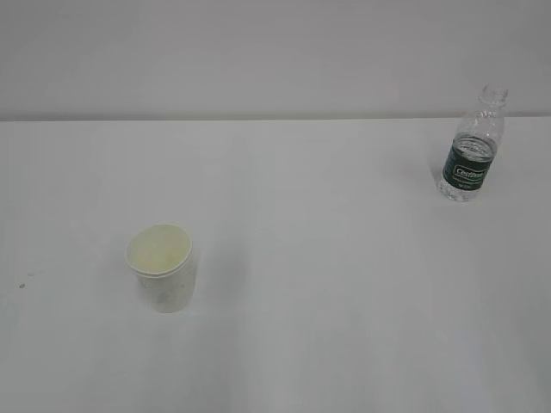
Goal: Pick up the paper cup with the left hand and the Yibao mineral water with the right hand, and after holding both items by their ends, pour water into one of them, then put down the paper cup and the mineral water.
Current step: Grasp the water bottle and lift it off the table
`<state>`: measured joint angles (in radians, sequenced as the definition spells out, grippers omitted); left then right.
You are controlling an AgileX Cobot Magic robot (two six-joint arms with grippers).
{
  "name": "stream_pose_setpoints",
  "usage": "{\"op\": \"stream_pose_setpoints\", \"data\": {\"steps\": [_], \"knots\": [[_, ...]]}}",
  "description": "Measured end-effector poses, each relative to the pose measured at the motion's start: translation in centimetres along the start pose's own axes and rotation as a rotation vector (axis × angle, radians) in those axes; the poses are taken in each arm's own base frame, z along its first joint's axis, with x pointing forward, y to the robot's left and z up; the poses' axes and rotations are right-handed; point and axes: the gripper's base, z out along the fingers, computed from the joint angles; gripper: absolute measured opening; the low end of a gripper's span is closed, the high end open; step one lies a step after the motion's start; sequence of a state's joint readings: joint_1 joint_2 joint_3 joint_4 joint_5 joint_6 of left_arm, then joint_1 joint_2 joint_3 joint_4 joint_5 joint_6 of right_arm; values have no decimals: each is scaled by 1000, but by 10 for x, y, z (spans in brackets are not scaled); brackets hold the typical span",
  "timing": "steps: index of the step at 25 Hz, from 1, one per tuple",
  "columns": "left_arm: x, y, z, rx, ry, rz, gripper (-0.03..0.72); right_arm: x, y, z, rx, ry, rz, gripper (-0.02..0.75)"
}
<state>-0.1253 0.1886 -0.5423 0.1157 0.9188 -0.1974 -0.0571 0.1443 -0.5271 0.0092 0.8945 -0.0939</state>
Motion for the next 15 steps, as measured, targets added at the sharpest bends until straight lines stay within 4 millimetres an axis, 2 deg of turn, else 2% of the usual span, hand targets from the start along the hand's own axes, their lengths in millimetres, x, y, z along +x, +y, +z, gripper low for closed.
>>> {"op": "stream_pose_setpoints", "data": {"steps": [6, 15], "knots": [[-8, -4, 11, 22, 9, -11, 465, -1, 0, 0, 1, -13, -2, 536], [-12, -6, 14, 38, -16, -19, 465, -4, 0, 1, 2, -40, -1, 536]]}}
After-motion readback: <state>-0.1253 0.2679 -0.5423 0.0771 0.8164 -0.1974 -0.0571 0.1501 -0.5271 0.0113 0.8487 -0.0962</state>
